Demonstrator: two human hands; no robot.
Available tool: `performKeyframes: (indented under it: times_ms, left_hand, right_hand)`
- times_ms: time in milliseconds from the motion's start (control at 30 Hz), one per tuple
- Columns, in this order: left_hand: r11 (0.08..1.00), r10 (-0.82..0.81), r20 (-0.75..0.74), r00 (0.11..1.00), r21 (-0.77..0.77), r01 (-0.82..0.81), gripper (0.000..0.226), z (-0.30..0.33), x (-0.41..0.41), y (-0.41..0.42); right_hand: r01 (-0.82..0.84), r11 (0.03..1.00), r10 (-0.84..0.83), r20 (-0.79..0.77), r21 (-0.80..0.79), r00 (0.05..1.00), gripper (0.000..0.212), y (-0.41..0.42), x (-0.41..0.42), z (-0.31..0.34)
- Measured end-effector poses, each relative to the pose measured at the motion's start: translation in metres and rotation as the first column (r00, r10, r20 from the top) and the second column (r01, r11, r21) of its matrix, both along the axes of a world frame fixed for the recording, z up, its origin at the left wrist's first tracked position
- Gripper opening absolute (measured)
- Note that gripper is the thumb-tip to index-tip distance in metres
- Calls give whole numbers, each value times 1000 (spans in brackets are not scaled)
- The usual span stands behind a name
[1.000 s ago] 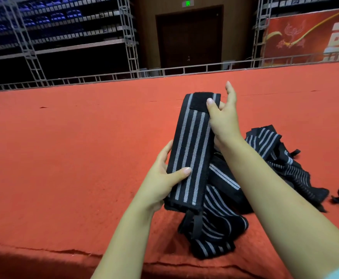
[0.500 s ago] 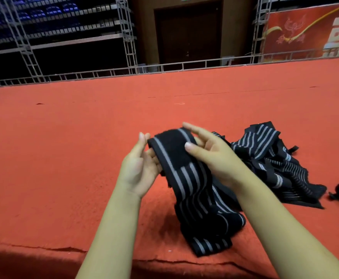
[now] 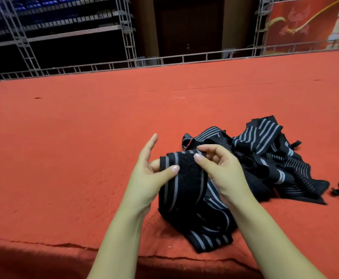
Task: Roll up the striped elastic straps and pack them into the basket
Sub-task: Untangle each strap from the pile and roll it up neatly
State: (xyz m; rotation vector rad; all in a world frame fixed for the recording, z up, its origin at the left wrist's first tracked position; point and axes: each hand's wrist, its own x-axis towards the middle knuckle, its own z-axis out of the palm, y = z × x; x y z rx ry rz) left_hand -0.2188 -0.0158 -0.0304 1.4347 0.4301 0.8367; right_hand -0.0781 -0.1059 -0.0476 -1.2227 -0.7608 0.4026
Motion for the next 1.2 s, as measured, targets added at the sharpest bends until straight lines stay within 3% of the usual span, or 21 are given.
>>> performKeyframes:
  times_ms: [133,300,467,533,700,833,1033,1200]
  left_hand:
    - [997,-34,-49,998,-75,30,77,-9,-3,6]
    - [997,-31,-105,994,-67,24,52,-13,-8,13]
    - [995,97,-110,989,-20,-100,32,-17,4,10]
    - [982,176,-72,982,-57,-180,24,-17,4,14]
    - [972,234,-33,972,-15,-235,27,-9,1,20]
    - [969,248,-35,968,22,-248,35,-9,3,18]
    - [948,319,-24,947,-6,-320,41,-16,0,25]
    - [936,340,-41,940,-85,-342,35,-15,-3,28]
  right_hand:
    - [-127,991,126,-21,-40,992,37,-5,2,-3]
    - [-349,857,413,100,-380,905,56,-18,14,-2]
    - [-157,910,251,209,-385,945,7,-14,25,1]
    - [-8,933,110,266,-360,958,19,-14,39,3]
    - [-51,962,77,86,-268,993,10,-16,69,18]
    - [95,980,-101,-26,-177,995,24,0,102,29]
    - [468,881,-444,-228,64,866,28,12,143,73]
    - [588,791,-545,-241,172,803,19,14,169,99]
